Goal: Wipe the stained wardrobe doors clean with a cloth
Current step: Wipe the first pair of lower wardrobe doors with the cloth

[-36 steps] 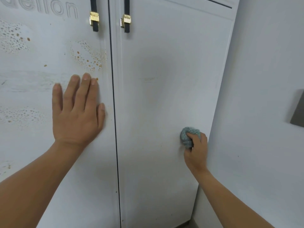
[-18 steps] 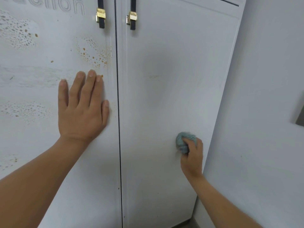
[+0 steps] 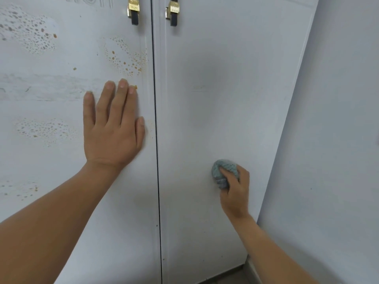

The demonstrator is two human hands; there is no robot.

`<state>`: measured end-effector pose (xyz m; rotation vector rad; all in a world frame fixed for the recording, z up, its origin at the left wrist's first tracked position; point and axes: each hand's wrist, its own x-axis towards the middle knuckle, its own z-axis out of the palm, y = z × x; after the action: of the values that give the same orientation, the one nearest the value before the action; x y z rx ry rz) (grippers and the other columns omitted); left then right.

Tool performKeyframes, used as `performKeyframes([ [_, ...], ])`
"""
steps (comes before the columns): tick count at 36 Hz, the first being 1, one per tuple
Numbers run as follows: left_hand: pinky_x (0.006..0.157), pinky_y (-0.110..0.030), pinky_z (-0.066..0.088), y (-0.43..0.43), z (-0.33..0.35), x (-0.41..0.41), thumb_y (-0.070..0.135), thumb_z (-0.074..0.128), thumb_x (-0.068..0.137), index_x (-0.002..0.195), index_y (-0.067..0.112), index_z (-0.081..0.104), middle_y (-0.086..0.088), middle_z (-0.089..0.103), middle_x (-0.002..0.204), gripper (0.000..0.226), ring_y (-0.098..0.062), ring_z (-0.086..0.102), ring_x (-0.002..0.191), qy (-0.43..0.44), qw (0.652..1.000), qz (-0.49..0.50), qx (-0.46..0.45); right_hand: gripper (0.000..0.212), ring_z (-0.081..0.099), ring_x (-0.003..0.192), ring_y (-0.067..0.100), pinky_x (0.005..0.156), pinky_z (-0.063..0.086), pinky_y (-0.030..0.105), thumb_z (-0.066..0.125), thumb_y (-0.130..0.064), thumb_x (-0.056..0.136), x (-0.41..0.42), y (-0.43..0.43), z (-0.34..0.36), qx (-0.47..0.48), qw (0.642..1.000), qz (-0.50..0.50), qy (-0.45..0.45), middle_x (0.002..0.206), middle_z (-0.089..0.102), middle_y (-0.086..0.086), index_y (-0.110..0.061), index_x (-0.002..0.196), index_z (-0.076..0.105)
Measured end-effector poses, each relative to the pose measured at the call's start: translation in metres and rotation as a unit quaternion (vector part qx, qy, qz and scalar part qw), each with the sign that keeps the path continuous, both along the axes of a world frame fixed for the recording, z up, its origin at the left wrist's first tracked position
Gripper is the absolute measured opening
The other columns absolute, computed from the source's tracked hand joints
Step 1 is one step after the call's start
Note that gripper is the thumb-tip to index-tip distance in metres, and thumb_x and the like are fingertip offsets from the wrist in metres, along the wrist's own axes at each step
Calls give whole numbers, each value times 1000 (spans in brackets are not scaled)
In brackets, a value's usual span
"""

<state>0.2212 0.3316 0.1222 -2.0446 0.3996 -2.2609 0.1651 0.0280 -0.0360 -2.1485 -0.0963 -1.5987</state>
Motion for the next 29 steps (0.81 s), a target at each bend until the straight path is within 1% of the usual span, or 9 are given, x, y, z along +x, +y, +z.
performKeyframes([
  [4, 121, -61, 31, -1, 0, 1, 30, 51, 104, 157, 5, 43, -15, 44, 162, 59, -36, 40, 150, -4, 1000, 2, -3, 47, 46, 119, 30, 99, 47, 39, 55, 12, 85, 7, -1, 20, 322, 945, -48, -11, 126, 53, 14, -7, 126, 68],
  [6, 121, -61, 32, 0, 0, 0, 30, 51, 104, 156, 5, 43, -15, 44, 161, 59, -35, 41, 150, -7, 1000, 3, -3, 51, 46, 120, 30, 100, 48, 42, 55, 14, 84, 11, 12, 29, 397, 916, -53, -18, 126, 53, 11, -8, 128, 67],
  [10, 122, -60, 30, 0, 1, 0, 30, 50, 104, 157, 6, 43, -15, 44, 162, 58, -35, 39, 151, -1, 1000, 4, -3, 46, 49, 109, 25, 95, 45, 30, 52, 7, 84, 11, 53, 17, 342, 939, -30, -18, 118, 54, 10, -7, 125, 69],
  [13, 123, -60, 29, 0, 0, -1, 30, 49, 105, 157, 5, 43, -15, 43, 162, 58, -35, 39, 151, 5, 1000, 0, -3, 39, 51, 103, 27, 91, 46, 29, 52, 3, 84, -1, 68, -10, 125, 992, -11, -30, 116, 55, 10, -3, 117, 73],
  [16, 123, -60, 29, -1, 0, -1, 30, 49, 105, 157, 5, 43, -15, 43, 162, 58, -35, 39, 151, 6, 1000, -2, -4, 30, 55, 104, 34, 96, 47, 31, 53, 1, 92, -4, 44, -15, -51, 998, 13, -46, 114, 62, 16, -2, 113, 75],
  [18, 123, -60, 29, -1, 0, -1, 30, 49, 105, 156, 6, 43, -15, 44, 161, 58, -35, 39, 151, 4, 1000, 2, -6, 30, 57, 102, 36, 93, 51, 36, 53, -6, 93, -3, 29, -12, -13, 999, -18, -46, 114, 61, 16, -5, 114, 75],
  [21, 122, -60, 30, -2, 0, -1, 30, 50, 104, 155, 5, 45, -15, 46, 160, 57, -35, 41, 150, 0, 1000, -2, -8, 46, 58, 109, 34, 95, 54, 48, 53, 7, 83, 6, 28, -1, 279, 958, -64, -5, 119, 58, 11, -11, 120, 72],
  [23, 122, -59, 31, -1, 1, 0, 30, 51, 104, 155, 5, 46, -15, 46, 160, 57, -34, 41, 149, -5, 1000, 4, -9, 49, 57, 114, 32, 99, 52, 48, 54, 10, 82, 9, 43, 10, 387, 920, -61, -6, 122, 55, 6, -12, 123, 71],
  [29, 123, -59, 30, -1, 0, -1, 30, 51, 104, 156, 6, 45, -14, 45, 161, 57, -33, 40, 150, -4, 1000, 2, -8, 42, 55, 112, 31, 103, 44, 29, 57, 0, 78, -7, 128, -14, 184, 982, 51, 8, 123, 54, 3, -11, 114, 75],
])
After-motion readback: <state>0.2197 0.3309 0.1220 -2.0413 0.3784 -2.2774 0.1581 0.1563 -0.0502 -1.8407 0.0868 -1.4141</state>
